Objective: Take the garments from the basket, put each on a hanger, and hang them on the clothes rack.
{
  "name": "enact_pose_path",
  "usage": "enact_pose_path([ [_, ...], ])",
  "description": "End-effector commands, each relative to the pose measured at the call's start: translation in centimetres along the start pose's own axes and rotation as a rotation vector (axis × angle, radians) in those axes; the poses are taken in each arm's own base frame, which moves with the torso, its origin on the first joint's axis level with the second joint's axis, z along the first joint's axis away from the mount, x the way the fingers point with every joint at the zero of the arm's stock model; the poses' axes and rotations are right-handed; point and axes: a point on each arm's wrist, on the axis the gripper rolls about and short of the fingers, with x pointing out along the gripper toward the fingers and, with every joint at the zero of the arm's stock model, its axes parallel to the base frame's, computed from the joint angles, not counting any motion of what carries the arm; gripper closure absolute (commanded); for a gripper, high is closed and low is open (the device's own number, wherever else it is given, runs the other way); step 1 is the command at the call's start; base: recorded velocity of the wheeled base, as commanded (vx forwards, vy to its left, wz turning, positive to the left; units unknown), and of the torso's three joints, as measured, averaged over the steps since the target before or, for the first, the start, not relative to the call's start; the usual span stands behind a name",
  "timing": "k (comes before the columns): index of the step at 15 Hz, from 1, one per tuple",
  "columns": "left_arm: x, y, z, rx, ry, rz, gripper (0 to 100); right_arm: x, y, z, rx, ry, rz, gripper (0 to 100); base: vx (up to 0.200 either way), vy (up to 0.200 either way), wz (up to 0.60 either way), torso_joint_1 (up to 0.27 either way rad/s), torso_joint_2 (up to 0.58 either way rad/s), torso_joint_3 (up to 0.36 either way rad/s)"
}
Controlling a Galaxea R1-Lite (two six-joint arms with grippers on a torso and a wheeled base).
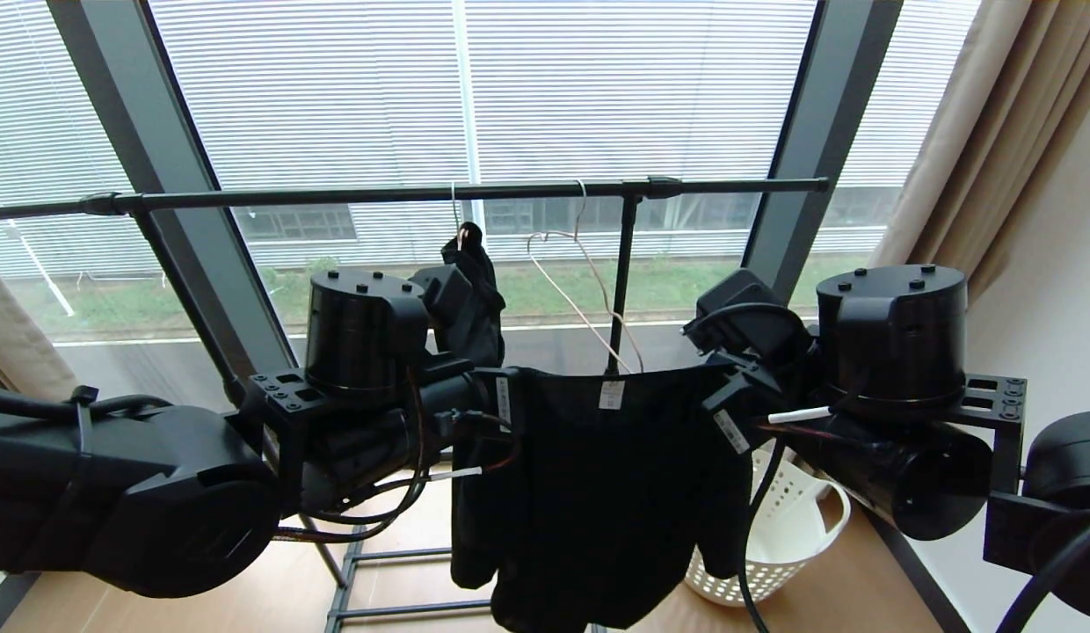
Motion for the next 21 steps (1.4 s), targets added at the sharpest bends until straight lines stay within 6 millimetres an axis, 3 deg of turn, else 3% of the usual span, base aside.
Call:
enact_pose_path([
  [1, -0.2, 0.1, 0.3, 0.001, -0.013, 0.000, 100, 0.0, 0.3, -0.2, -0.009, 0.006, 0.008, 100, 0.000, 0.000, 0.00, 0.000, 0.00, 0.000],
  [3, -0.1, 0.4, 0.6, 0.020, -0.022, 0.008, 100, -0.5, 0.1, -0.4, -0.020, 0.006, 0.010, 100, 0.000, 0.000, 0.00, 0.000, 0.00, 0.000],
  [6, 0.1, 0.3, 2.2, 0.034, -0.072, 0.003, 100, -2.8, 0.9, -0.4, -0.071, -0.040, 0.083, 100, 0.000, 0.000, 0.00, 0.000, 0.00, 0.000],
  [7, 0.5, 0.0, 2.8, 0.047, -0.091, -0.003, 100, -4.1, 1.6, -0.4, -0.093, -0.079, 0.152, 100, 0.000, 0.000, 0.00, 0.000, 0.00, 0.000],
  [10, 1.4, -0.2, 3.2, 0.052, -0.102, -0.011, 100, -5.6, 3.2, -0.5, -0.129, -0.111, 0.235, 100, 0.000, 0.000, 0.00, 0.000, 0.00, 0.000],
  [11, 2.1, -0.5, 3.5, 0.054, -0.110, -0.016, 100, -6.6, 4.6, -0.4, -0.156, -0.136, 0.291, 100, 0.000, 0.000, 0.00, 0.000, 0.00, 0.000],
  [14, 2.5, -1.0, 4.3, 0.064, -0.122, -0.025, 100, -7.2, 7.4, -0.8, -0.190, -0.143, 0.383, 100, 0.000, 0.000, 0.00, 0.000, 0.00, 0.000],
  [18, 2.7, -1.4, 4.4, 0.067, -0.116, -0.034, 100, -7.6, 11.2, -0.2, -0.077, -0.123, 0.469, 100, 0.000, 0.000, 0.00, 0.000, 0.00, 0.000],
  [21, 2.7, -2.0, 4.2, 0.072, -0.109, -0.044, 100, -7.7, 11.8, 0.9, 0.047, -0.124, 0.487, 100, 0.000, 0.000, 0.00, 0.000, 0.00, 0.000],
])
